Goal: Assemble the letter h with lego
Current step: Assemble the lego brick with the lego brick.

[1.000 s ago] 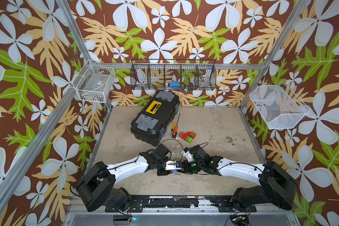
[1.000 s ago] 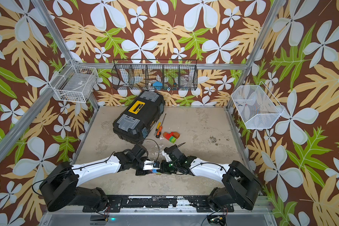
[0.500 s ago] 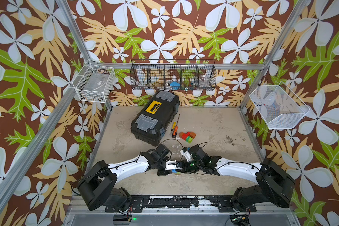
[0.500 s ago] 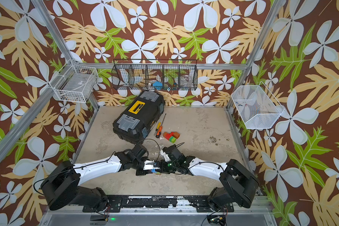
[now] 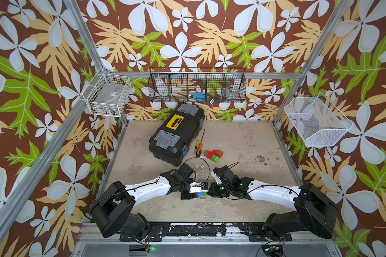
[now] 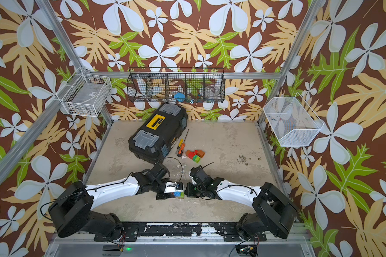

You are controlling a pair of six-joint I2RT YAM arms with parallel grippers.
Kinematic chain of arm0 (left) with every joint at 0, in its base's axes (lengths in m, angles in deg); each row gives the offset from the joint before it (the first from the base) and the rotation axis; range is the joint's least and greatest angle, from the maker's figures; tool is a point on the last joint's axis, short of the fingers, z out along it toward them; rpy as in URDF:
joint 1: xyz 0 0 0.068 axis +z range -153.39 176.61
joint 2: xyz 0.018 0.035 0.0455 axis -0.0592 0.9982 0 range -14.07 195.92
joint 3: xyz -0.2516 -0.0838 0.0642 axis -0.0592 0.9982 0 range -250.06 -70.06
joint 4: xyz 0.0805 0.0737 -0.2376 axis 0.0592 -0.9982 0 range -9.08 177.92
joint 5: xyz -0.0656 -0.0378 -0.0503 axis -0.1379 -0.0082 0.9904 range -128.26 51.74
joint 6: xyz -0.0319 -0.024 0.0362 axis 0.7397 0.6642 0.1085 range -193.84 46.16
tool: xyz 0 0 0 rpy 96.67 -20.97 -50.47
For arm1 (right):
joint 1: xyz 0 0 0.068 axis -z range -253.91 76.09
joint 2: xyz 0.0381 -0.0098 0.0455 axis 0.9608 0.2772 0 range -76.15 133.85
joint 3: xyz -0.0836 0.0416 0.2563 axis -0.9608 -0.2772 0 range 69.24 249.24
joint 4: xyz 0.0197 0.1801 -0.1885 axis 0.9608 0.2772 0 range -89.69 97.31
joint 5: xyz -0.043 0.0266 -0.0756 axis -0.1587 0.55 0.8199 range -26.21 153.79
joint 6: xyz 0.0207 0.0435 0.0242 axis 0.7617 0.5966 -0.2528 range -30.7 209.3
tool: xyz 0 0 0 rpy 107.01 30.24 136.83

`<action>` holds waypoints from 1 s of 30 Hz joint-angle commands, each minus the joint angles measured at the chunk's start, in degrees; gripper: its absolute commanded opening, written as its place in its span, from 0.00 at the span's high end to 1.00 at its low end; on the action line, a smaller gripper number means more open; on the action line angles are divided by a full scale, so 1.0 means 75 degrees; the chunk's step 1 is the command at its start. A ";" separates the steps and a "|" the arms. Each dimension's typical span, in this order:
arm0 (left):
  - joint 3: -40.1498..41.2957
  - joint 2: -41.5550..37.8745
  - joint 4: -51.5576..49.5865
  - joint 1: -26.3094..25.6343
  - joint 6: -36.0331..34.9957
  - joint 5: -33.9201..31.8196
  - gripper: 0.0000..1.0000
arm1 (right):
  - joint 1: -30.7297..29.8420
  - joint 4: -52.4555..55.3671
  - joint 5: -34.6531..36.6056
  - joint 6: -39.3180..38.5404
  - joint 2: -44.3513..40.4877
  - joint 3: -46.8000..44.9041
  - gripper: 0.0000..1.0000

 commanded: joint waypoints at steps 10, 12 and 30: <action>-0.0062 -0.0253 0.0055 0.0005 0.0061 0.0128 0.01 | 0.0004 0.0739 0.0829 -0.0400 -0.0786 0.0241 0.72; 0.0000 -0.0515 0.0179 0.0000 0.0168 0.0040 0.00 | 0.0010 0.0898 0.0829 -0.0474 -0.0976 0.0337 0.67; -0.0171 -0.3871 0.1556 0.0011 0.6608 -0.2373 0.02 | -0.0627 0.1443 0.1228 -0.0354 -0.0185 0.1192 0.54</action>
